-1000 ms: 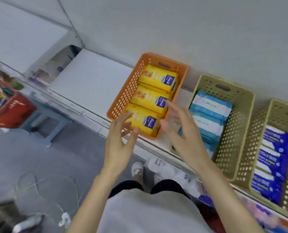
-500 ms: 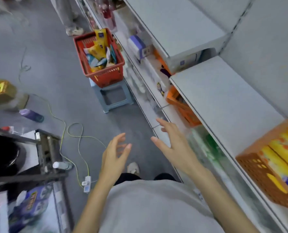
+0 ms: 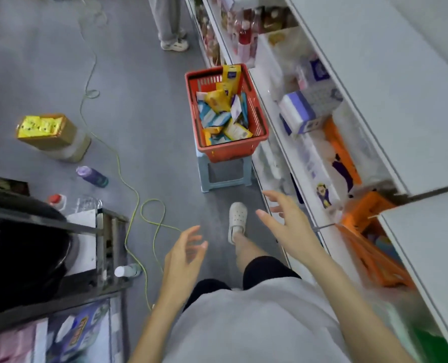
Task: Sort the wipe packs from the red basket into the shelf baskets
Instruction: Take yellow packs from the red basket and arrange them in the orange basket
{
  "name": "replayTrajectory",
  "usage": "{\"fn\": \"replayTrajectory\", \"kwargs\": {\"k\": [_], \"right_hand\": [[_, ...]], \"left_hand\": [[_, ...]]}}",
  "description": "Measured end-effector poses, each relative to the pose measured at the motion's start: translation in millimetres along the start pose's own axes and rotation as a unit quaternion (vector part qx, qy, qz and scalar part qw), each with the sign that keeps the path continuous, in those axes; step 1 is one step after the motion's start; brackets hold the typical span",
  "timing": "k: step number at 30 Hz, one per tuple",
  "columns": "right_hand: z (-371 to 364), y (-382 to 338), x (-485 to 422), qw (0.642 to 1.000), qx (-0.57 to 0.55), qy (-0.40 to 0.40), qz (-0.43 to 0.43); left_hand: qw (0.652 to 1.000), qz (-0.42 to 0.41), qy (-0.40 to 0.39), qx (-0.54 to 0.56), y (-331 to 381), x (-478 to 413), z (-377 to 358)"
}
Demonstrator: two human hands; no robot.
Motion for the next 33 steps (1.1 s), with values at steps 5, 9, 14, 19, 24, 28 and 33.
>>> {"fn": "replayTrajectory", "kwargs": {"k": [5,9,14,19,24,28,33], "right_hand": [[-2,-15,-140,1.0,-0.019,0.008,0.003],[1,-38,-253,1.0,0.006,-0.019,-0.014],[10,-50,-377,0.997,0.04,-0.032,-0.049],[-5,-4,-480,0.99,0.058,-0.029,-0.122],[-22,81,-540,0.974,0.079,-0.016,-0.212],[-34,145,-563,0.968,0.094,-0.011,-0.231],[-42,181,-596,0.953,0.117,-0.03,-0.276]], "left_hand": [[0.999,0.035,0.013,0.009,18,-110,10],[0.998,0.056,0.021,-0.001,50,-212,32],[0.999,0.031,0.015,-0.026,104,-347,50],[0.998,0.031,-0.005,-0.059,115,-474,26],[0.994,0.038,-0.039,-0.099,81,-566,-34],[0.99,-0.026,-0.014,-0.141,74,-632,-58],[0.976,-0.11,0.008,-0.19,75,-713,-75]]}}
Point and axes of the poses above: each hand's wrist, its own x-axis away from the middle knuckle, its own z-axis out of the back of the hand, y = z × x, the point moved 2 cm from there along -x, towards the middle knuckle, and after that the axes turned 15 degrees about -x, right-handed, at the moved point
